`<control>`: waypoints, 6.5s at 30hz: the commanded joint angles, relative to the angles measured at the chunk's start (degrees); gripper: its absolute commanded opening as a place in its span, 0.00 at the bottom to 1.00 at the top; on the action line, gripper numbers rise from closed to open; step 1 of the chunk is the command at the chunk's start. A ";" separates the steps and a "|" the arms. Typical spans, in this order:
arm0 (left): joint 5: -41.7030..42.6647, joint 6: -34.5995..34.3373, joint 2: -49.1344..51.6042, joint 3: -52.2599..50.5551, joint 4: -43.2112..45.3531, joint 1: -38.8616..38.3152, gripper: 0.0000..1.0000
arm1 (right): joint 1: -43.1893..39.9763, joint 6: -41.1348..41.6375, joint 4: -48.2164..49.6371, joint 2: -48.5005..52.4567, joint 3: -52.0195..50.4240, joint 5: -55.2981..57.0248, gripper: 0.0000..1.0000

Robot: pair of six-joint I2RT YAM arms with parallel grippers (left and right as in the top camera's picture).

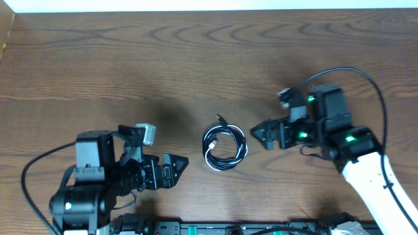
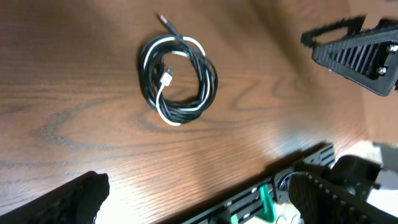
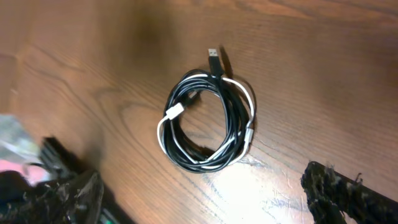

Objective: Untangle cables

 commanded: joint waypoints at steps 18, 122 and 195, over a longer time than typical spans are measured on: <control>-6.19 4.39 6.58 0.92 3.30 -4.04 0.98 | 15.89 35.39 17.29 20.61 -1.95 26.73 0.81; -2.05 4.20 13.99 -0.33 12.66 -7.76 0.10 | 22.18 7.19 -6.88 1.14 26.16 35.28 0.17; -21.57 1.31 6.47 4.39 6.21 -7.76 0.76 | 27.28 69.13 -13.33 44.37 22.93 40.63 0.40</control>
